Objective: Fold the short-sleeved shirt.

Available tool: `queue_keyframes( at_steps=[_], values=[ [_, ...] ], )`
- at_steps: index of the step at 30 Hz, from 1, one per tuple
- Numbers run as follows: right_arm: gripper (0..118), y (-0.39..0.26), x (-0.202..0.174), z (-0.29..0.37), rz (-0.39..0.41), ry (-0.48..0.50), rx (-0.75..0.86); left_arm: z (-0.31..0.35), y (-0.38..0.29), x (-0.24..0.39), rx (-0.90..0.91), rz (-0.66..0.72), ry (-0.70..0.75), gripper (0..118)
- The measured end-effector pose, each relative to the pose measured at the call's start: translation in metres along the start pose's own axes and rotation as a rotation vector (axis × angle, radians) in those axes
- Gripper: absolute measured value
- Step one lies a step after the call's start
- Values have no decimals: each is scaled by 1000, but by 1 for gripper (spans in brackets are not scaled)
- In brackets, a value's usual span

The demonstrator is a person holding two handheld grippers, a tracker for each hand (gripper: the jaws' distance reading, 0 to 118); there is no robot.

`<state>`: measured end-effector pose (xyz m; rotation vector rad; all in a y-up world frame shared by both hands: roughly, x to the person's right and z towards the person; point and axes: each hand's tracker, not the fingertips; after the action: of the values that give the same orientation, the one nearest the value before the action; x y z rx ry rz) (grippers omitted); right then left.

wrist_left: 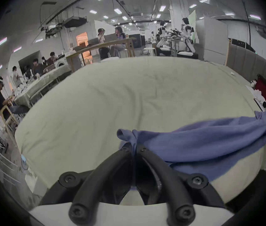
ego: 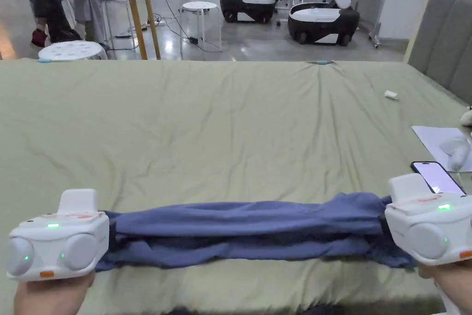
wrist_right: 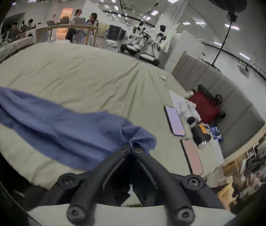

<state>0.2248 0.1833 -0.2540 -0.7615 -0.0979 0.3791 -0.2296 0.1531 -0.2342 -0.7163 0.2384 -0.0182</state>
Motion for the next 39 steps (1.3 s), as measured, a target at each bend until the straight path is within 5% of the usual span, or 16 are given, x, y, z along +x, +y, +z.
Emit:
queue_keyframes(
  at_steps=[9,14,16,18,20,22,25,27,28,29,30,39],
  values=[
    [0,-40,-26,-58,53,-8,-133,-17,-31,17,-30,-100,52,2],
    [1,-36,-23,-52,27,-9,-130,-24,-35,18,-12,-126,75,4],
    [11,-33,-18,-40,-24,-12,-105,-19,-36,16,12,-147,81,12],
    [49,-26,-12,-23,-49,-57,-82,-10,-31,13,22,-153,141,46],
    [94,-17,-6,-5,-72,-34,-9,2,-21,4,56,-98,121,96],
    [103,-4,-7,16,-82,-1,65,21,-9,2,120,-47,69,110],
    [103,17,-17,37,-61,16,152,44,11,6,202,-36,25,109],
    [81,27,-26,41,-60,59,181,50,20,8,214,-17,-26,91],
    [58,30,-31,39,-69,78,181,49,24,9,213,-15,-27,68],
    [18,33,-36,37,-76,87,177,51,24,13,216,-18,-19,18],
    [0,34,-42,35,-73,89,173,48,25,16,213,-23,-6,0],
    [0,31,-64,36,-34,164,167,32,15,3,140,12,-66,0]
  ],
)
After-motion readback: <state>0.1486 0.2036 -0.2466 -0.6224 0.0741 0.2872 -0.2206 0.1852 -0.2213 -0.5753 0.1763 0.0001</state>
